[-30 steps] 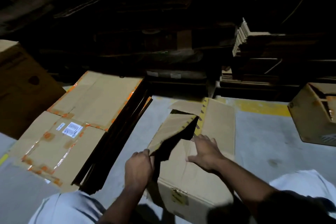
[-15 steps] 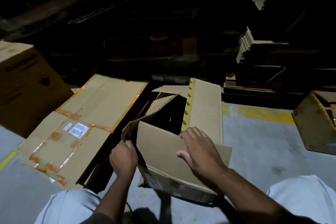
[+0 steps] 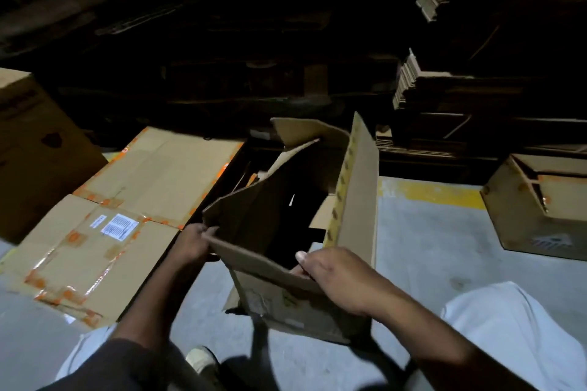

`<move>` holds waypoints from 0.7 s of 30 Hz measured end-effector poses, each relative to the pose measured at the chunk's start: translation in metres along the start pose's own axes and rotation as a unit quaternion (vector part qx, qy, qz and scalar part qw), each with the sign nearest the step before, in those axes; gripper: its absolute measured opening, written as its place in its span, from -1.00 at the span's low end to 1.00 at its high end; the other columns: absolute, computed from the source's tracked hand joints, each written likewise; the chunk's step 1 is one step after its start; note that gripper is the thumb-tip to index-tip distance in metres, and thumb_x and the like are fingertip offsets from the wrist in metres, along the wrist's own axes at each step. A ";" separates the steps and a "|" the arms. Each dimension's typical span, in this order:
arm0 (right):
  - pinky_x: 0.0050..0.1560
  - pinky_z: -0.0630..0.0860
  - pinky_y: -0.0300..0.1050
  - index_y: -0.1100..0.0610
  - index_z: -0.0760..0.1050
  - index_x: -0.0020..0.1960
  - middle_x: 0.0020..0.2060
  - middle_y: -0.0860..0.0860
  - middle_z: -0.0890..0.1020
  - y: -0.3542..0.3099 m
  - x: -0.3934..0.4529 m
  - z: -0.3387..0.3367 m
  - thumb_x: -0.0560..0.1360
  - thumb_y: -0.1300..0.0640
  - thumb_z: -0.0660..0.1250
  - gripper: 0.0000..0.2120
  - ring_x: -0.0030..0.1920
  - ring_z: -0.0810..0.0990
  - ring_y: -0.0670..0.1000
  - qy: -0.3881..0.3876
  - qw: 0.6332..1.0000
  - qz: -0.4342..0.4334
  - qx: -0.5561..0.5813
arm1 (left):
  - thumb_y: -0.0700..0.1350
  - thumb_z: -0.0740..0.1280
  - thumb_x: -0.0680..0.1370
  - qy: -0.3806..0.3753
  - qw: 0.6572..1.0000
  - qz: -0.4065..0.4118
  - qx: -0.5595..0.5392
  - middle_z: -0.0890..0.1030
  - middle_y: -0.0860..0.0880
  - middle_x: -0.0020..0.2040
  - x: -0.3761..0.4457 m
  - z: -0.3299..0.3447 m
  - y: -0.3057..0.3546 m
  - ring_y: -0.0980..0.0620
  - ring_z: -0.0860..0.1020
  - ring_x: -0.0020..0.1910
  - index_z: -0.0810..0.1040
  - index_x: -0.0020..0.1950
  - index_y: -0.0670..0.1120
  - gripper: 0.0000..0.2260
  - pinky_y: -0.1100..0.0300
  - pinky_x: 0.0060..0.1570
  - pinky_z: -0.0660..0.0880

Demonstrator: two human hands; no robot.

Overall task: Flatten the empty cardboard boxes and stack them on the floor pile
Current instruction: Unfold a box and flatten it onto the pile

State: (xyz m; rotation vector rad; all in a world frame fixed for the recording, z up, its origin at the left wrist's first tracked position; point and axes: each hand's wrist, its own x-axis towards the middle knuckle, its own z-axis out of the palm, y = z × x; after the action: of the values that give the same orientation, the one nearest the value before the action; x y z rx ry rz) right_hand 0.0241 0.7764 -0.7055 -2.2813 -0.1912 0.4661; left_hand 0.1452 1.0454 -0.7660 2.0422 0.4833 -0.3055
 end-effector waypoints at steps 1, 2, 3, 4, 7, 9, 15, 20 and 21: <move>0.02 0.49 -0.07 0.00 0.65 -0.10 -0.06 -0.07 0.66 0.004 0.001 0.005 0.68 -0.19 0.01 -0.49 -0.04 0.61 -0.03 -0.036 0.999 0.026 -0.006 | 0.02 0.25 0.66 -0.005 0.999 -0.008 -0.041 0.52 -0.25 -0.15 0.009 -0.006 -0.006 0.00 0.46 -0.32 0.43 -0.23 -0.18 -0.64 0.36 -0.35 0.45; 0.06 0.48 -0.07 0.01 0.64 -0.11 -0.03 -0.07 0.64 0.011 0.000 0.014 0.68 -0.15 0.04 -0.54 0.04 0.58 0.00 -0.056 0.996 0.045 -0.052 | 0.07 0.24 0.67 -0.013 0.995 -0.037 -0.087 0.54 -0.28 -0.04 0.015 -0.007 -0.013 -0.05 0.52 -0.26 0.47 -0.12 -0.20 -0.65 0.24 -0.21 0.54; 0.12 0.46 -0.05 0.00 0.62 -0.07 0.02 -0.06 0.58 0.022 -0.002 0.026 0.67 -0.11 0.07 -0.61 0.14 0.53 0.03 -0.047 0.992 0.064 -0.101 | 0.08 0.23 0.68 -0.005 0.988 -0.059 -0.143 0.54 -0.35 0.06 0.017 -0.005 -0.020 -0.15 0.59 -0.18 0.46 0.03 -0.25 -0.64 0.05 -0.11 0.59; 0.21 0.43 -0.04 -0.03 0.61 0.09 0.11 -0.05 0.53 0.038 -0.004 0.038 0.66 -0.10 0.11 -0.69 0.26 0.45 0.05 -0.021 0.988 0.089 -0.126 | 0.08 0.23 0.67 0.005 0.981 -0.085 -0.175 0.52 -0.44 0.10 0.019 0.000 -0.025 -0.24 0.62 -0.14 0.40 0.16 -0.31 -0.58 -0.04 -0.07 0.60; 0.37 0.35 -0.02 0.00 0.33 0.47 0.41 0.04 0.34 0.076 -0.004 0.044 0.56 -0.16 0.29 -0.46 0.46 0.23 0.09 0.056 0.964 0.219 -0.140 | 0.03 0.23 0.69 0.023 0.969 -0.112 -0.220 0.56 -0.30 -0.06 0.011 0.012 -0.027 -0.15 0.59 -0.27 0.40 0.09 -0.30 -0.64 0.21 -0.44 0.57; 0.31 0.40 -0.02 0.05 0.30 0.46 0.37 0.09 0.35 0.093 0.002 0.032 0.47 -0.13 0.44 -0.34 0.40 0.26 0.13 0.131 0.940 0.285 -0.137 | -0.02 0.25 0.69 0.074 0.953 -0.126 -0.266 0.54 -0.20 -0.09 0.009 0.017 -0.034 -0.11 0.54 -0.34 0.43 0.12 -0.25 -0.73 0.23 -0.59 0.50; 0.03 0.35 0.04 0.05 0.46 0.14 0.06 0.11 0.43 0.113 0.009 0.022 0.27 0.22 0.58 -0.49 0.10 0.37 0.15 0.401 0.829 0.318 -0.224 | 0.08 0.33 0.62 0.144 0.899 -0.177 -0.373 0.55 -0.09 -0.14 0.028 0.019 -0.056 -0.06 0.55 -0.41 0.52 0.20 -0.31 -0.56 0.12 -0.40 0.54; 0.41 0.18 0.18 0.14 0.38 0.36 0.32 0.20 0.37 0.111 0.000 0.009 0.24 0.25 0.57 -0.27 0.40 0.28 0.22 0.522 0.787 0.271 -0.186 | -0.04 0.26 0.65 0.123 0.874 -0.242 -0.403 0.54 -0.15 0.37 0.041 0.006 -0.065 -0.20 0.58 0.20 0.48 0.39 -0.20 -0.63 0.03 -0.04 0.57; 0.49 0.07 0.18 0.18 0.35 0.39 0.36 0.22 0.36 0.113 -0.001 0.006 0.25 0.24 0.57 -0.24 0.46 0.22 0.23 0.527 0.784 0.276 -0.178 | -0.06 0.28 0.62 0.115 0.866 -0.233 -0.427 0.53 -0.14 0.40 0.073 0.003 -0.092 -0.18 0.56 0.28 0.48 0.41 -0.14 -0.63 0.00 0.00 0.55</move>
State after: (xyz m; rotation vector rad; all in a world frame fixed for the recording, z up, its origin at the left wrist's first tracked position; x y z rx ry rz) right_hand 0.0198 0.7025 -0.7916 -2.5805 1.0483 -0.6785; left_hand 0.1683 1.0991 -0.8685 1.0733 1.0535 -0.0910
